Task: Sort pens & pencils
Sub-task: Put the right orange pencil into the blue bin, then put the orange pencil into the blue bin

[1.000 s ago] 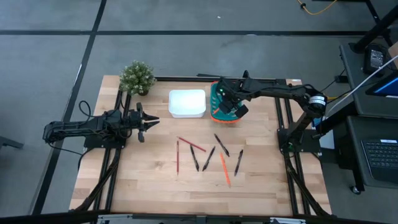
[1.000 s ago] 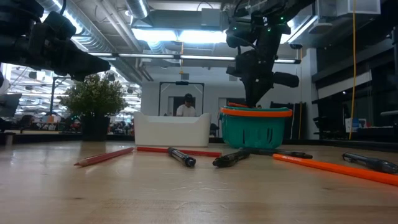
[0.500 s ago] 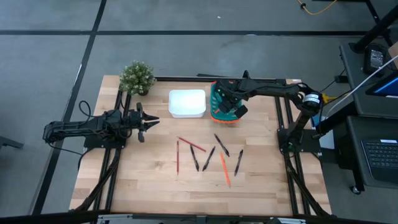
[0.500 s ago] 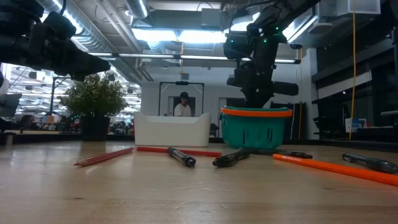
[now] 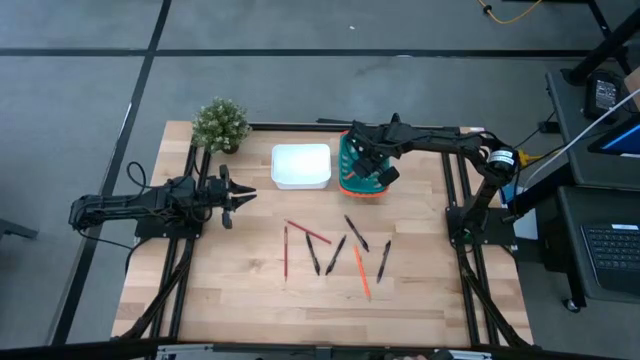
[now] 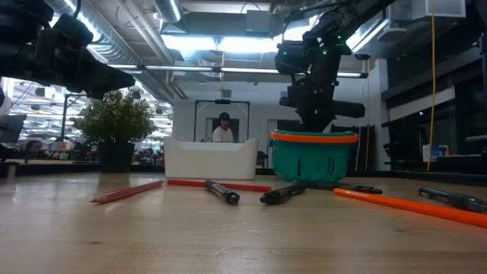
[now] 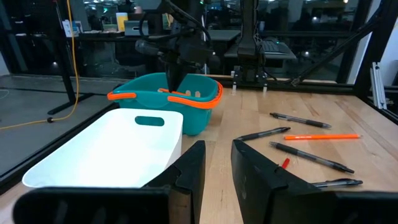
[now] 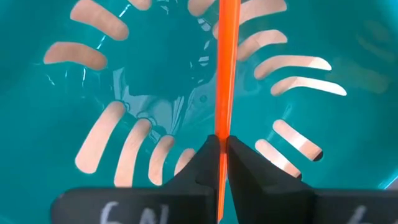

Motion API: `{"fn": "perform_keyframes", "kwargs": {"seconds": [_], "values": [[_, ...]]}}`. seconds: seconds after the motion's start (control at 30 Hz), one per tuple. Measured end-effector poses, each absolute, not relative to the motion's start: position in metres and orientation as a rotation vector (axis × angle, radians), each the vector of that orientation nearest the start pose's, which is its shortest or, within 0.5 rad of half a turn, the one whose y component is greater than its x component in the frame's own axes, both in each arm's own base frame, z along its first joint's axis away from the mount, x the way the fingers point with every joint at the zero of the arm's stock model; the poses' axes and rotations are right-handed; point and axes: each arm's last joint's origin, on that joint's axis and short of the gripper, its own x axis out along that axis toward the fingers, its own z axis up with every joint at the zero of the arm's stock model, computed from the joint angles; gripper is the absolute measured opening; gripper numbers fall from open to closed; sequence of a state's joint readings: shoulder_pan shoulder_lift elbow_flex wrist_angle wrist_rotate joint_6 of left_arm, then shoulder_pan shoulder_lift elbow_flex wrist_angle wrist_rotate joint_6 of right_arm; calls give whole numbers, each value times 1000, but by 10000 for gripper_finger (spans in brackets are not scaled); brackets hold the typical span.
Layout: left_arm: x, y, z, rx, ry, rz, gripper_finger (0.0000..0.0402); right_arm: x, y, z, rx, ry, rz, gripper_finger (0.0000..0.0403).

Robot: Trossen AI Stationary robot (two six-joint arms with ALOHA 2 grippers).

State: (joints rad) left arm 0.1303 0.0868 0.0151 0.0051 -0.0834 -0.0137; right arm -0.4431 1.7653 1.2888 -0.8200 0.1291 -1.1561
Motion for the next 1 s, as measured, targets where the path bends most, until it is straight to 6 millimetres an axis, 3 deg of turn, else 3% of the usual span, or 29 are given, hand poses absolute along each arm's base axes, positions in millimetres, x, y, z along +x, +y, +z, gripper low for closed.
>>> {"fn": "perform_keyframes", "kwargs": {"seconds": [0.5, 0.83, 1.0], "values": [[101, 16, 162, -15, 65, 214, 72, 308, -149, 211, -742, 1371, 323, 29], [101, 16, 162, 9, 68, 214, 72, 309, -149, 211, -731, 1364, 301, 78], [101, 16, 162, 10, 68, 213, 72, 310, -150, 211, -730, 1360, 294, 82]]}}
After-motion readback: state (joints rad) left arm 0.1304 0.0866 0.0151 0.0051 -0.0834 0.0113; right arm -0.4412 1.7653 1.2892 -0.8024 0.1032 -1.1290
